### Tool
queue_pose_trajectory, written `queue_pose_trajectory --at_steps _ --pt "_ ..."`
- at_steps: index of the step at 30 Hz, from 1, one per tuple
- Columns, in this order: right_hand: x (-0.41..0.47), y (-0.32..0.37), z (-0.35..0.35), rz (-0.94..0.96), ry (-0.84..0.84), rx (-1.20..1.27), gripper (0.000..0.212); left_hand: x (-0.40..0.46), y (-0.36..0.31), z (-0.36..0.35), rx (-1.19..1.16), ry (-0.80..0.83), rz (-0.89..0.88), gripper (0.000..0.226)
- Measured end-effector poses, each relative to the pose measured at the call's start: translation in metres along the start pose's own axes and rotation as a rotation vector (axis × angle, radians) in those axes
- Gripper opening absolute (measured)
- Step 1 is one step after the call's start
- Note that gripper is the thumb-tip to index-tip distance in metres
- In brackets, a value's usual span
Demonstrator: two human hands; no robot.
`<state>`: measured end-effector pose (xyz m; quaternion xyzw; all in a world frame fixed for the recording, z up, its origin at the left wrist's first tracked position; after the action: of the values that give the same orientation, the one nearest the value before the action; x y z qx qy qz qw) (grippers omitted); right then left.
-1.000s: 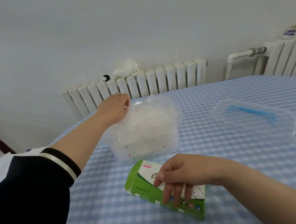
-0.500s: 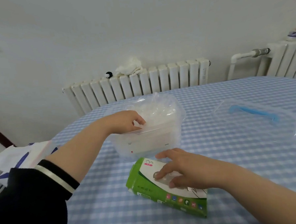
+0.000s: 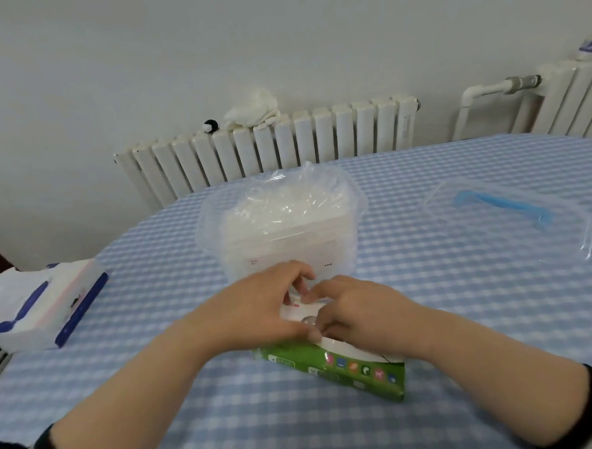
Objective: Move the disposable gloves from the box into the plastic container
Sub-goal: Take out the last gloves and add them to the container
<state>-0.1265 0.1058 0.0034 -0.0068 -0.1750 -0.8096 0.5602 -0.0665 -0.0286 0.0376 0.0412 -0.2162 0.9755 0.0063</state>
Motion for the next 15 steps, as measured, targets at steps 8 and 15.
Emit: queue_pose_trajectory --at_steps 8,15 --pt "-0.001 -0.01 0.034 -0.357 -0.504 0.782 0.013 -0.013 0.02 -0.026 -0.057 0.079 0.069 0.07" --pt "-0.004 -0.01 0.05 -0.685 -0.579 1.733 0.022 -0.011 0.018 -0.008 -0.209 0.163 0.128 0.049"
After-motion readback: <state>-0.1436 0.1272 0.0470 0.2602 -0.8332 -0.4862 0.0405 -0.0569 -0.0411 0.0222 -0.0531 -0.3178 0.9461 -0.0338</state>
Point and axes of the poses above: each hand's wrist, its own x-axis towards the middle knuckle, its own z-axis out of the back of the hand, y = z × x, the point moved 4 cm from there along x, towards the middle knuckle, and after that the axes turned 12 degrees about -y, right-handed, at the moved point
